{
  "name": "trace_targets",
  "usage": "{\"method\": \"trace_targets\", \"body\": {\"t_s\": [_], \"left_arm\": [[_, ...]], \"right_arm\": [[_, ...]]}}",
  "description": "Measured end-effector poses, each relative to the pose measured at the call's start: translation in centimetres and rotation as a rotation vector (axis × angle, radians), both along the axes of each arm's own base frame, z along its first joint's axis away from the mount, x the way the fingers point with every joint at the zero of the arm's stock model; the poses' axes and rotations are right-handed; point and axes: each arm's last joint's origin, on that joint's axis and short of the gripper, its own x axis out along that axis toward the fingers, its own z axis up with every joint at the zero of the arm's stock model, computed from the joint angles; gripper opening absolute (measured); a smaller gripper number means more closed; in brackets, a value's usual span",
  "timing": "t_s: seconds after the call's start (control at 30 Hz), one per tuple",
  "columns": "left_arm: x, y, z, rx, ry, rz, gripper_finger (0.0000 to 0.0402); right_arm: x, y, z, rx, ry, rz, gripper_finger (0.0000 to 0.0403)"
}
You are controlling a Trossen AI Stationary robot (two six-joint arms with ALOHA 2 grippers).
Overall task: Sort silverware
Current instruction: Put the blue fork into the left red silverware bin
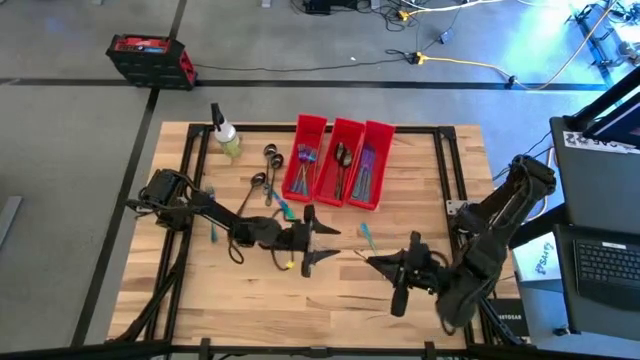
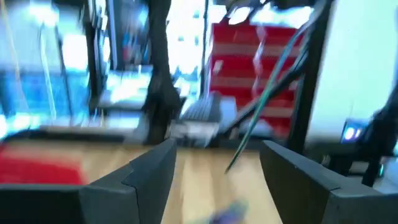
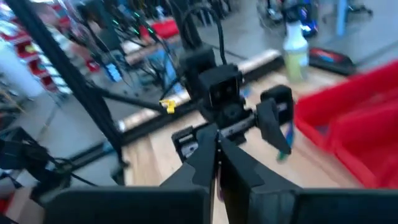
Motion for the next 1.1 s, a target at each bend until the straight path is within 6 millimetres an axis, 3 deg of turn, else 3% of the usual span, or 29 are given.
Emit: {"method": "trace_targets", "body": {"t_s": [0.47,0.77,0.97,1.1], "left_arm": [[-0.1,-0.7,2.9,0.078,-0.247,-0.088,0.0221],[0.8,-1.1,6.3,0.098,-0.417,-0.126,0.0221],[1.1,-0.9,6.7,0.054,-0.423,-0.143,0.0219],[0.7,-0.7,7.3,0.078,-0.501,-0.128,0.0202]], "right_arm": [[2.1,-0.5,6.1,-0.16,-0.327,0.251,0.0],[3.9,-2.4,6.7,-0.249,-0.378,0.311,0.0],[4.4,-3.5,8.1,-0.313,-0.51,0.311,0.0],[4.7,-4.1,8.2,-0.333,-0.503,0.303,0.0]]}}
